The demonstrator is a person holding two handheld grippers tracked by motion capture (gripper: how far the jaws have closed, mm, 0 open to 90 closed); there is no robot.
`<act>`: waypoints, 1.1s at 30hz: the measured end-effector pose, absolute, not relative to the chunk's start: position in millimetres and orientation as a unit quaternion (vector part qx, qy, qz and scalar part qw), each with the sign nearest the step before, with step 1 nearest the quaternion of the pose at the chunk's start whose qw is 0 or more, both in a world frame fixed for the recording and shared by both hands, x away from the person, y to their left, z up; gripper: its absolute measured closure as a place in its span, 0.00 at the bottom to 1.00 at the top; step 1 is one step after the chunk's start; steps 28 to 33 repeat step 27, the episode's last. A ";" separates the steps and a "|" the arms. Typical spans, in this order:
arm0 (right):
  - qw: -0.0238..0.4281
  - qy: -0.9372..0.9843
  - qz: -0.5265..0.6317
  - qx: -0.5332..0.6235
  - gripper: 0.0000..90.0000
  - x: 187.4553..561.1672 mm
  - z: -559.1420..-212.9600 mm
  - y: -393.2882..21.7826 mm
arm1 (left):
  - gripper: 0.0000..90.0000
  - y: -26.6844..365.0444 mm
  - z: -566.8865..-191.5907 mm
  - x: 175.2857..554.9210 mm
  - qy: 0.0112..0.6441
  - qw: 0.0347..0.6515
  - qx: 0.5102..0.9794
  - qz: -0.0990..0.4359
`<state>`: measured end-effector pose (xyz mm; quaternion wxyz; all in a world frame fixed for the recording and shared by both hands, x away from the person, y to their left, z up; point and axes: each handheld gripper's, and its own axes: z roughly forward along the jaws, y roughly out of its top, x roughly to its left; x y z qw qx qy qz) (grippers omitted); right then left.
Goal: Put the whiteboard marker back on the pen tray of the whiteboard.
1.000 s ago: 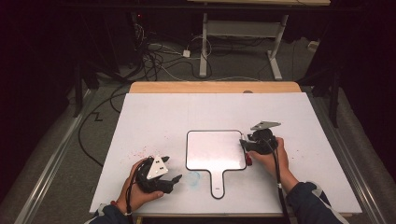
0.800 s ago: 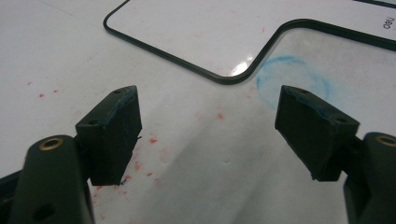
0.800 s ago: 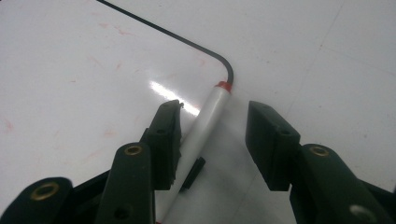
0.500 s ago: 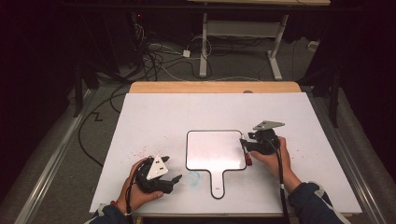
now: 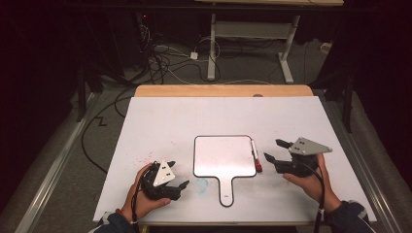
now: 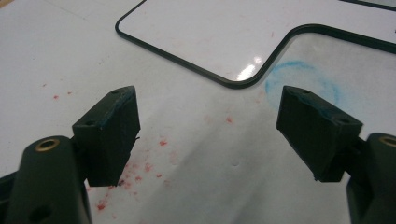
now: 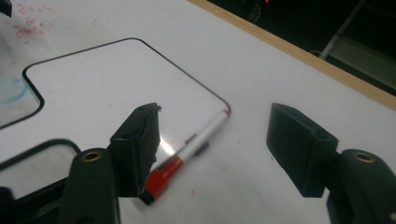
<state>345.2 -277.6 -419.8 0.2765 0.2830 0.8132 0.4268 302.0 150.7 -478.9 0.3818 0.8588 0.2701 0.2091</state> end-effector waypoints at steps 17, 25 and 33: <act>0.317 0.803 0.421 0.278 0.30 305.9 -439.1 -304.5 | 0.22 148.3 -477.7 299.3 0.260 0.380 0.862 0.213; 0.309 0.804 0.424 0.279 0.30 309.2 -441.2 -304.2 | 0.22 148.3 -478.1 301.4 0.262 0.379 0.861 0.213; 0.307 0.805 0.423 0.279 0.30 309.2 -441.3 -303.4 | 0.22 148.4 -477.8 301.5 0.263 0.380 0.861 0.213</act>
